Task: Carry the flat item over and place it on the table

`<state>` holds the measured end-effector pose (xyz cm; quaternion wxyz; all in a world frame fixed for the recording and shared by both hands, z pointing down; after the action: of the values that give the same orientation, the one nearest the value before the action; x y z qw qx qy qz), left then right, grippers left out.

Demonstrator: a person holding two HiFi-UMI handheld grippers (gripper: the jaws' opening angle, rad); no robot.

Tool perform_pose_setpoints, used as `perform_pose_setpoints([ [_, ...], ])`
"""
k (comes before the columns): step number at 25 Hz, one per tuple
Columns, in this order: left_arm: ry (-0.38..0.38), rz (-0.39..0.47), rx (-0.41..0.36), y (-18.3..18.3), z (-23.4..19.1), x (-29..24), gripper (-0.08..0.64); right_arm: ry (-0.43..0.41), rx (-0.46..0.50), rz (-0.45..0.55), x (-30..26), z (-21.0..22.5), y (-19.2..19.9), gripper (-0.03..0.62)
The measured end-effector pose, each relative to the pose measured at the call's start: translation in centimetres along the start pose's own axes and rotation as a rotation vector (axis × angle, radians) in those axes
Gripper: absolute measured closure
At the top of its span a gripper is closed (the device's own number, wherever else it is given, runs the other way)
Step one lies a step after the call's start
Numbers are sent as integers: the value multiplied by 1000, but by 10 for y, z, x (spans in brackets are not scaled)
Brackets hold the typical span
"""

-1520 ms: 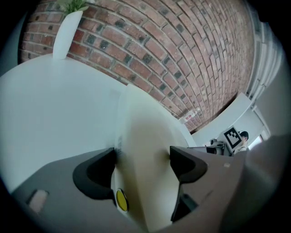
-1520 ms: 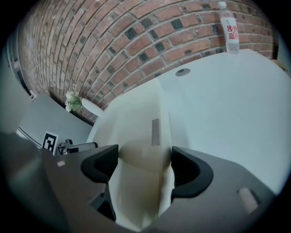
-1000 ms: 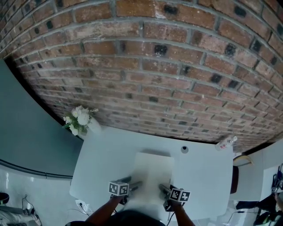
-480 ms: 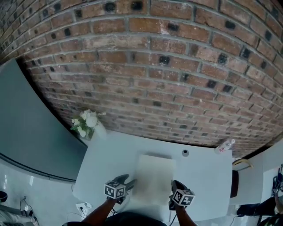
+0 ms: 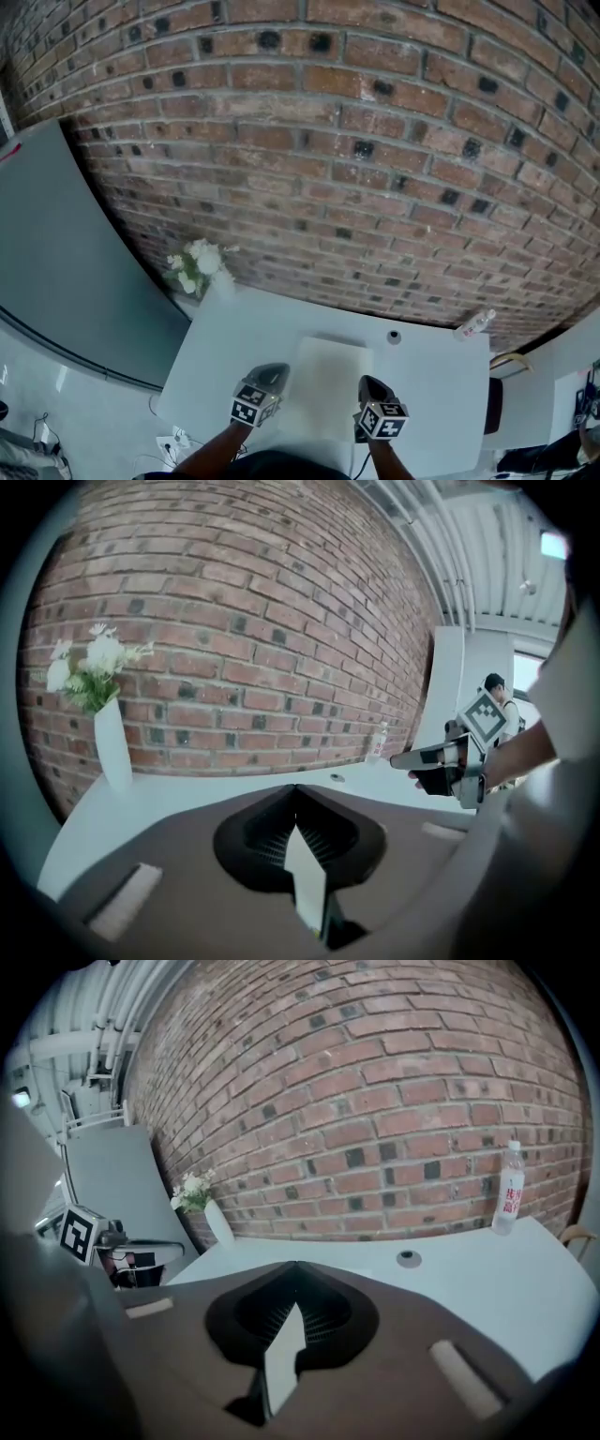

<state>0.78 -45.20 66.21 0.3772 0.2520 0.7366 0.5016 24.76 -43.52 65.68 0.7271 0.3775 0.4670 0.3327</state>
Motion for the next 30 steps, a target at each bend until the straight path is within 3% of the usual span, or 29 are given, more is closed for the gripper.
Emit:
perform_pose_setpoints([
  [7,35,91,-124,-57,14,-3,549,-65,96,128,4,-29,-59,592],
  [14,56,186,-160,-102,25,-2,549,-71,216,273,19,-47,-110,592],
  [20,75,207,-210,-116,34,-3,549,-66,204,305,26,-48,-117,594],
  [30,101,183,-197,-109,41,-8,549,-65,181,296,32,-40,-110,594],
])
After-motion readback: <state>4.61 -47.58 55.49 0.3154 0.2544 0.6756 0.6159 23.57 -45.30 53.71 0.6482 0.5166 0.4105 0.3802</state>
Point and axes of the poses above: the fingertips, and each gripper's own axes: x backward along the fingers, z to its right, y out of its underside, the point moved 4 cm from there along x, backward along the fingers, and after that the axes turned 7 degrees about z, right-handed, at the moved point
